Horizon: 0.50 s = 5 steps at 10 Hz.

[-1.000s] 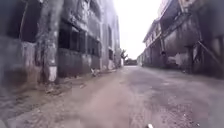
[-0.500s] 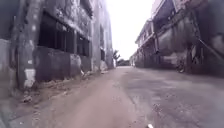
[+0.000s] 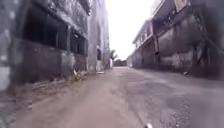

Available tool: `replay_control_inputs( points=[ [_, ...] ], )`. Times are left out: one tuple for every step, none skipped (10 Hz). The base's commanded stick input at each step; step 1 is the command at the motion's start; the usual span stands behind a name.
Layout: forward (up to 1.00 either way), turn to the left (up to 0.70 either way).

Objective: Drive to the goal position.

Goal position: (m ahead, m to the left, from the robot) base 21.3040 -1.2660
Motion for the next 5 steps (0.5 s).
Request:
replay_control_inputs(
  points=[
    [1.0,-0.17],
    [1.0,0.0],
    [1.0,0.0],
    [1.0,0.0],
    [1.0,0.0]
  ],
)
